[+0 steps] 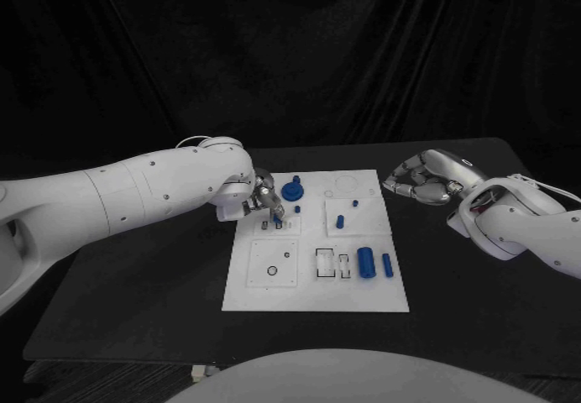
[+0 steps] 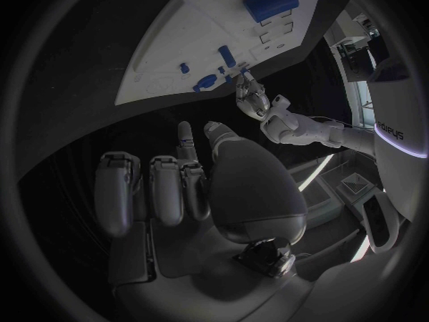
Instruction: Assemble the parts on the task board
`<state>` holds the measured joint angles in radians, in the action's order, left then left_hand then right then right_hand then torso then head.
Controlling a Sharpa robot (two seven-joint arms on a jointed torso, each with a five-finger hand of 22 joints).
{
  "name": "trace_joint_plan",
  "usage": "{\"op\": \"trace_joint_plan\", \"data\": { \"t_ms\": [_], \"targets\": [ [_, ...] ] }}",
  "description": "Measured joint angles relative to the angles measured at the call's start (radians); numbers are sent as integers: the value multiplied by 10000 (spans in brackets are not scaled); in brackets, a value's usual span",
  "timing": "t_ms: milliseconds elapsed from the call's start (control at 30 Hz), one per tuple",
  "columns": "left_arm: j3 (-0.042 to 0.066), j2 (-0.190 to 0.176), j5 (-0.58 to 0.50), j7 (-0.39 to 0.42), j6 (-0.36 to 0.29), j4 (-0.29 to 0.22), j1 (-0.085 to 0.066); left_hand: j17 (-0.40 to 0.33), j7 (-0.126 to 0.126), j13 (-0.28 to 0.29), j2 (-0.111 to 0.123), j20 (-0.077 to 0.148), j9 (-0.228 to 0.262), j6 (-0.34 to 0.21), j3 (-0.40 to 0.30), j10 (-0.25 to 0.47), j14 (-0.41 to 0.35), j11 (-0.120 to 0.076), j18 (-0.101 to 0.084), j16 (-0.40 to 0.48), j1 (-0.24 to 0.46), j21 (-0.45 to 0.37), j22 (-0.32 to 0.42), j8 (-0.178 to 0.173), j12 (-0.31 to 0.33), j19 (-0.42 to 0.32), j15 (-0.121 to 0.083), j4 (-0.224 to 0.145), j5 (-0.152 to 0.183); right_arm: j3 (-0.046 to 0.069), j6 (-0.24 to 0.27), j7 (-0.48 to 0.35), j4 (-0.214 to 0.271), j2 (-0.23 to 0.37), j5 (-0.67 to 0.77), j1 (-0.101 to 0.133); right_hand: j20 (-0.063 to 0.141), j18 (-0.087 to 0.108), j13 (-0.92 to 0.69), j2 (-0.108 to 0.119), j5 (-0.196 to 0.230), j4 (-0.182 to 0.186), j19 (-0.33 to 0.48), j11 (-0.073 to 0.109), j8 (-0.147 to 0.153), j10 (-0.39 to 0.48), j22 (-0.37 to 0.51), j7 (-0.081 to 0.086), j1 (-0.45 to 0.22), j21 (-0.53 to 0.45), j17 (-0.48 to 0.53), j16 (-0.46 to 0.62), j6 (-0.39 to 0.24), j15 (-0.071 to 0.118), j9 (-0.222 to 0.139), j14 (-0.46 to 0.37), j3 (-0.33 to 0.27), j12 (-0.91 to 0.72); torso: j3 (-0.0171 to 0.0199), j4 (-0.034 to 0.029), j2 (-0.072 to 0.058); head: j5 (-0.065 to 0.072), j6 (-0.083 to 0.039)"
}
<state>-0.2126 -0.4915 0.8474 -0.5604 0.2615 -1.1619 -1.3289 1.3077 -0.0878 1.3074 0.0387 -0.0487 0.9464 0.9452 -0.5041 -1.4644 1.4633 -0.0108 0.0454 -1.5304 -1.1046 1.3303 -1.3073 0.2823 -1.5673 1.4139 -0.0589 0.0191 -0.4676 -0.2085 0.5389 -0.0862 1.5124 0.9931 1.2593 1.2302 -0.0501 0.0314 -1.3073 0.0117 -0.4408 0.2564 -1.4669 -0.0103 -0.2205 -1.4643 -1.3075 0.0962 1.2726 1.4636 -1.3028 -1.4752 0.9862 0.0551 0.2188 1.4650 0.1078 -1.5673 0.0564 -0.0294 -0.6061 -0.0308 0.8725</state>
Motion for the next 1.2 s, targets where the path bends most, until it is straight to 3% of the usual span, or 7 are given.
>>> {"op": "trace_joint_plan", "data": {
  "t_ms": [533, 1200],
  "targets": [
    [0, -5, -5, 1, -127, 3, 147, -1, -6, 0, -29, 0, 1, 6, 0, 0, 0, 0, 0, 8, -29, 0, 0, -38, 0, 0, 0, 0, -117, 0, -3, -2, 1, 9, 0, -7, 0, 0, -8, 0, 0, 0, 0, 0, 0, 0, 1, 0, 0, 0, 0, 0, 0, 0, -1, 0, 0, 0, 3, -4, 19, -13, 0],
    [-1, -103, -9, 3, -198, 21, 209, -2, -38, 0, -87, 0, -9, 38, 1, 0, 0, 0, 0, 9, 13, 0, 0, -104, 0, -1, 0, -1, -177, 0, -41, 0, -21, -12, -1, -12, 0, -1, -6, 56, -184, -42, 0, 0, 0, 0, 2, 0, 55, -37, 8, 0, 0, 0, -3, 0, 41, 0, 3, -6, 16, -43, 0]
  ]
}}
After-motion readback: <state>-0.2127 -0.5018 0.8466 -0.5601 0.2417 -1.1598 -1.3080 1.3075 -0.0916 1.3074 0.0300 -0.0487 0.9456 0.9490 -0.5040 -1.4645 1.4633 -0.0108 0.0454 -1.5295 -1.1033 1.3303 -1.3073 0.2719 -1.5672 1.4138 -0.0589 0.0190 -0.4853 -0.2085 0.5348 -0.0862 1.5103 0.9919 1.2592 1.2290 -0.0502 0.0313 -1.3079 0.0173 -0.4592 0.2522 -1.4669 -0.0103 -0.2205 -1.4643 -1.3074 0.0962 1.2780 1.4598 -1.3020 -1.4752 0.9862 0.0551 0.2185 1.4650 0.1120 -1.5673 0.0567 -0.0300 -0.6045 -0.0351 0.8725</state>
